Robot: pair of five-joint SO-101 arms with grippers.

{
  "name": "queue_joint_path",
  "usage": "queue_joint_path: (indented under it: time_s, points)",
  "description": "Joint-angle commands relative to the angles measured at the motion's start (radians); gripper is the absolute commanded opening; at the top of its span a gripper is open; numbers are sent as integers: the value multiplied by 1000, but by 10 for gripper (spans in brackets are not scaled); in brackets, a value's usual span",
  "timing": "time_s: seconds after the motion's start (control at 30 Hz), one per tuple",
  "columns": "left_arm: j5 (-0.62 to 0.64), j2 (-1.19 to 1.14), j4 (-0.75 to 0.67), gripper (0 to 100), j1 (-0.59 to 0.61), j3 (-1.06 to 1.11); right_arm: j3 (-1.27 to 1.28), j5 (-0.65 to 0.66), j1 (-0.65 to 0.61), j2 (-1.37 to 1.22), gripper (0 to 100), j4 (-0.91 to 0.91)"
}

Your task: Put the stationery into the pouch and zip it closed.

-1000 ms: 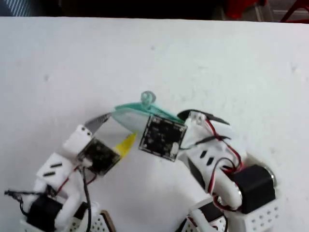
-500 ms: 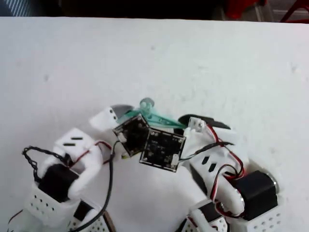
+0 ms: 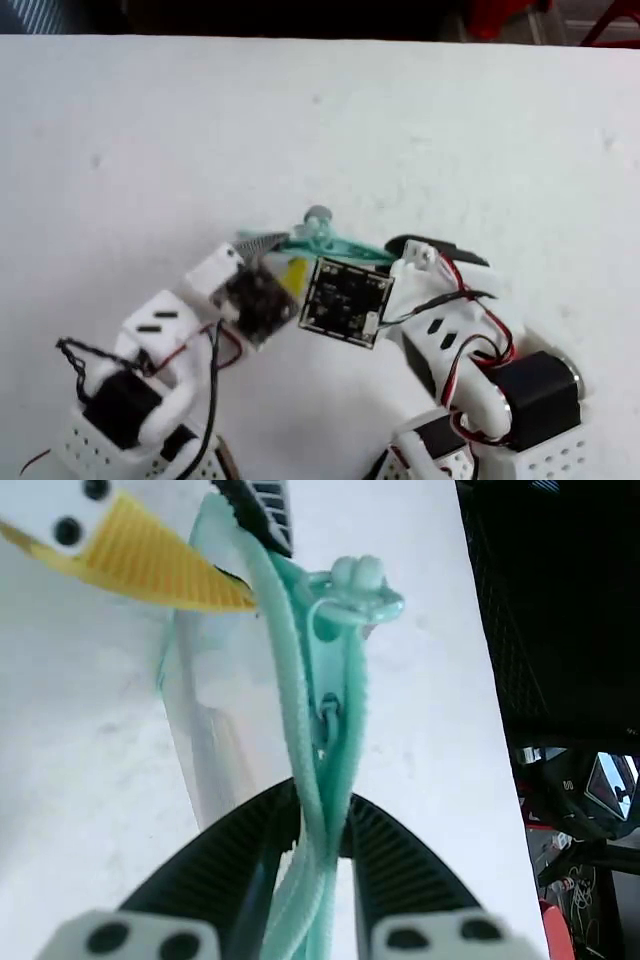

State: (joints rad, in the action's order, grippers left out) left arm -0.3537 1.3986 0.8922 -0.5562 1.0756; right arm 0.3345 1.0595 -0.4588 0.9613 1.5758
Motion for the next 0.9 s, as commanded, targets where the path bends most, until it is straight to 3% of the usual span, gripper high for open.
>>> queue_joint_path:
  time_s: [0.0, 0.27, 0.43, 0.5, 0.7, 0.87]
  points:
    - [-23, 139, 40, 60, -154, 57, 17, -17, 1, -15, 18, -35]
    - [-21, 222, 100, 60, -174, 61, 15, -55, -27, -7, 143, -27]
    - [-21, 223, 100, 66, -174, 64, 15, -55, -124, -7, 18, -33]
    - [-21, 225, 100, 101, -170, 66, 15, -55, -136, -12, 23, -35]
    - [-21, 226, 127, 352, -166, 83, 11, -55, -94, -7, 19, -38]
    - [-23, 228, 121, 332, -70, 69, 15, -51, -76, -7, 19, -41]
